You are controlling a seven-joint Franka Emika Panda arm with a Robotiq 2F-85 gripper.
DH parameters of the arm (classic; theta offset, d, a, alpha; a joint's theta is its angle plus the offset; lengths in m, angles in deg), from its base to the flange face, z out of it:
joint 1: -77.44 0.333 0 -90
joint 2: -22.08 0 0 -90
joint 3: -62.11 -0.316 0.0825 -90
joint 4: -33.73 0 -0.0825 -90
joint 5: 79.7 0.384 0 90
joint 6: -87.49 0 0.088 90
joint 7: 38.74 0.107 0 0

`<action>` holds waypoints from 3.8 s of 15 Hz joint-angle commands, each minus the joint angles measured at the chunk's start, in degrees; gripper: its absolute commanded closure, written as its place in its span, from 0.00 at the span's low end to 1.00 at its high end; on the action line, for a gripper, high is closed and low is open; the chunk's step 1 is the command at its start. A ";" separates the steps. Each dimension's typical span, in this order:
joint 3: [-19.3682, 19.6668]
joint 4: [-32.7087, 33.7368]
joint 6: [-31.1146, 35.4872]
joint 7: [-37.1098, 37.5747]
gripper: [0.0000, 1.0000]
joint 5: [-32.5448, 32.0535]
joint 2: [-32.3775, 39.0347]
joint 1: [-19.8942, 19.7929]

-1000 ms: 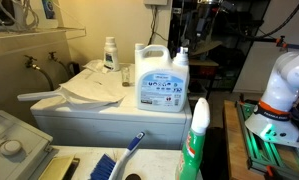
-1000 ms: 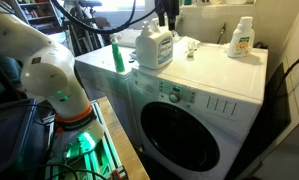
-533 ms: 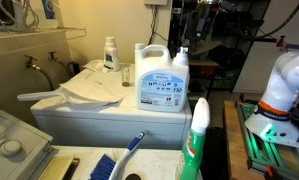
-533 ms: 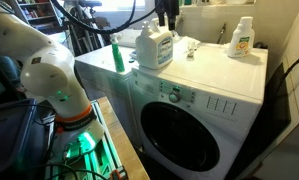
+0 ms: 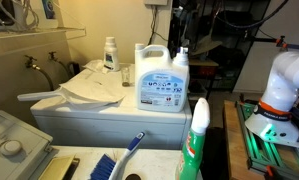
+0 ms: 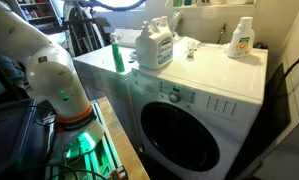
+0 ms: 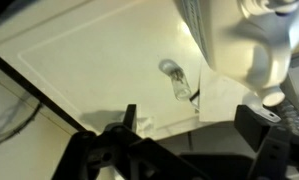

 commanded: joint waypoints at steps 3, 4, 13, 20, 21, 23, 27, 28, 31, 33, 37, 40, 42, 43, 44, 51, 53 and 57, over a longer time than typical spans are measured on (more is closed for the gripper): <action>-8.24 16.32 5.51 -2.31 0.00 -4.27 14.51 5.13; -9.70 19.48 5.09 -2.89 0.00 -5.58 17.74 5.98; -15.44 31.69 3.73 -2.64 0.00 -18.59 36.37 13.48; -13.48 47.11 -5.58 5.11 0.00 -33.54 49.66 19.33; -12.59 50.01 -7.52 5.67 0.00 -36.34 52.50 20.64; -11.00 55.38 -10.32 2.24 0.00 -37.09 57.74 22.16; -11.24 67.13 -18.36 -2.38 0.00 -28.57 66.39 20.51; -10.98 70.26 -20.82 -3.28 0.00 -28.49 68.29 20.77; -11.14 79.45 -28.47 -3.21 0.00 -26.76 74.20 22.25; -11.68 85.03 -30.70 -2.83 0.00 -26.08 78.61 23.68; -10.79 88.35 -27.05 -6.34 0.00 -18.57 83.45 24.99; -10.83 91.32 -28.13 -9.61 0.00 -14.26 86.65 25.21; -10.43 93.10 -29.43 -9.98 0.00 -12.35 88.24 25.58; -9.78 94.06 -28.88 -9.98 0.00 -12.45 89.15 26.27; -11.46 92.07 -26.64 -9.73 0.00 -14.13 88.61 25.61; -6.97 92.65 -15.03 -10.23 0.00 -21.56 92.79 28.66; -8.24 89.91 -15.68 -10.35 0.00 -20.29 90.88 27.84; -7.26 90.22 -14.27 -10.53 0.09 -21.49 92.27 28.25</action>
